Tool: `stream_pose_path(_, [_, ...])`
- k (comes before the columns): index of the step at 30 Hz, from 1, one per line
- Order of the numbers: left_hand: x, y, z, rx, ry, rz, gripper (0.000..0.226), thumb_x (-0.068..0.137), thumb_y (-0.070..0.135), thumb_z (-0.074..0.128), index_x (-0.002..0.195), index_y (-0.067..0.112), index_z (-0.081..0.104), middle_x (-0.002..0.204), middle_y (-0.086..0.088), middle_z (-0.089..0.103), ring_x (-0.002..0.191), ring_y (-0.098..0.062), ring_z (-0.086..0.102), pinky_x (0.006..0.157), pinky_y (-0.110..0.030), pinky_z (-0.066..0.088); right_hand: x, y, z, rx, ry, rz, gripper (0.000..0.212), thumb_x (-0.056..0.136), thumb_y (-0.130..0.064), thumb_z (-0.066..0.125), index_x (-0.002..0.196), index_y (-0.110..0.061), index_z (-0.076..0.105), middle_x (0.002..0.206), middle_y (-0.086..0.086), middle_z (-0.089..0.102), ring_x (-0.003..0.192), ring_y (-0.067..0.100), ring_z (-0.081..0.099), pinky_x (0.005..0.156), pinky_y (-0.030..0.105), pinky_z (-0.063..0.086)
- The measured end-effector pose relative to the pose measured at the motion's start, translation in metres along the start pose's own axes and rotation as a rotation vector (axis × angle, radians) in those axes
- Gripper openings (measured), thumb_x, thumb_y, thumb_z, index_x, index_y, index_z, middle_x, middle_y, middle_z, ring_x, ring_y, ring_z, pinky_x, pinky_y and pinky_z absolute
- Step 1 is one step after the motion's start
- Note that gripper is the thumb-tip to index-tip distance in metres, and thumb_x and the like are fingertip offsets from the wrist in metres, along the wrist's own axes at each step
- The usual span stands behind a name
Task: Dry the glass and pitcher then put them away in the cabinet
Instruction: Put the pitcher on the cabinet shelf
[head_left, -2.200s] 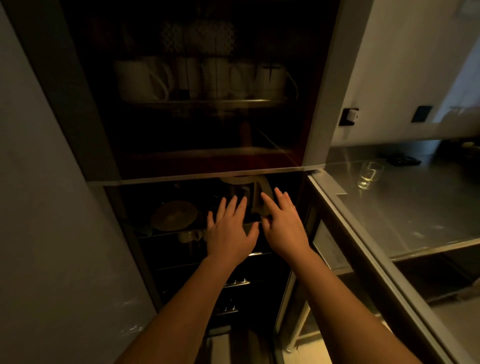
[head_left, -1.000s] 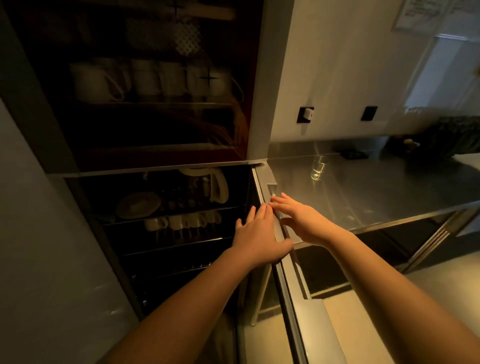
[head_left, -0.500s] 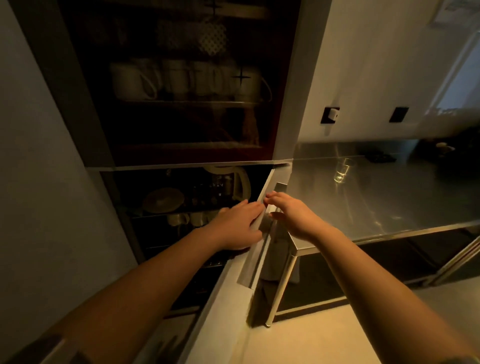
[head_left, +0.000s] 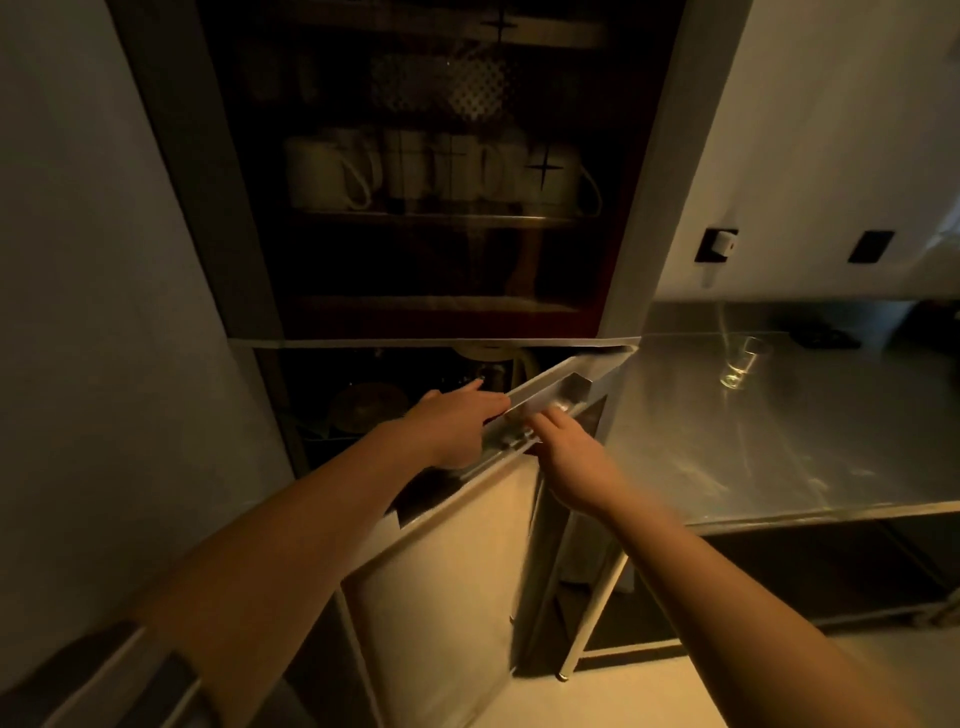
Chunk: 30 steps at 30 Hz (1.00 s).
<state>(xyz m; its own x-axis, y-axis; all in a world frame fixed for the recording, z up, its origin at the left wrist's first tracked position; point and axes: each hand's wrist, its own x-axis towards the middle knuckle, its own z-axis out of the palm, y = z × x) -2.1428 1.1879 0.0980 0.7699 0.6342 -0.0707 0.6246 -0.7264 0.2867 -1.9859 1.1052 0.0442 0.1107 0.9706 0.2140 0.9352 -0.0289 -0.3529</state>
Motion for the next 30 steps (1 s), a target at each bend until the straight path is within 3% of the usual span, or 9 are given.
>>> stream_pose_path(4, [0.008,-0.008,0.011,0.049,0.132,-0.043,0.066,0.092,0.01,0.054,0.15,0.024,0.025,0.159,0.004,0.019,0.148,-0.016,0.003,0.119,-0.049,0.004,0.012,-0.003,0.016,-0.073,-0.027,-0.071,0.046,0.094,-0.008,0.05,0.137,-0.022,0.046,0.144,0.002,0.041,0.13,0.021,0.041,0.107,0.035,0.041])
stream_pose_path(9, [0.002,-0.004,0.038,-0.067,0.37,-0.017,0.057,0.097,0.015,0.048,0.149,0.024,0.027,0.156,0.005,0.025,0.146,-0.012,0.014,0.12,-0.035,0.01,0.03,-0.005,0.031,-0.075,-0.032,-0.053,0.056,0.094,-0.007,0.049,0.143,-0.028,0.037,0.149,0.001,0.032,0.131,0.021,0.04,0.106,0.035,0.042])
stream_pose_path(12, [-0.001,-0.011,0.054,-0.04,0.39,-0.044,0.054,0.097,0.014,0.045,0.148,0.025,0.03,0.154,0.005,0.027,0.145,-0.013,0.015,0.12,-0.035,0.007,0.04,-0.005,0.036,-0.118,0.0,-0.078,0.052,0.093,-0.011,0.051,0.141,-0.028,0.041,0.149,0.002,0.032,0.133,0.023,0.037,0.11,0.038,0.037])
stream_pose_path(17, [0.002,-0.035,0.07,0.029,0.359,-0.237,0.064,0.097,0.016,0.044,0.152,0.025,0.014,0.16,-0.001,0.013,0.148,-0.022,0.004,0.119,-0.038,0.002,0.051,-0.007,0.05,-0.19,-0.012,-0.019,0.07,0.093,-0.01,0.051,0.151,-0.031,0.017,0.158,0.003,0.015,0.146,0.024,0.011,0.119,0.043,0.021])
stream_pose_path(23, [0.016,-0.05,0.073,0.181,0.396,-0.33,0.069,0.095,0.021,0.045,0.153,0.028,0.007,0.159,-0.006,0.01,0.147,-0.029,0.003,0.118,-0.045,-0.002,0.069,-0.017,0.052,-0.235,-0.034,0.035,0.075,0.093,-0.008,0.049,0.152,-0.031,0.008,0.161,0.004,0.008,0.148,0.024,-0.002,0.119,0.043,0.002])
stream_pose_path(30, [0.036,-0.066,0.072,0.177,0.4,-0.337,0.076,0.094,0.022,0.05,0.153,0.028,0.003,0.161,-0.005,0.007,0.148,-0.027,-0.001,0.12,-0.046,-0.003,0.086,-0.028,0.056,-0.265,-0.058,0.077,0.081,0.091,-0.016,0.055,0.152,-0.026,0.002,0.161,0.007,0.004,0.148,0.025,-0.005,0.12,0.048,0.005])
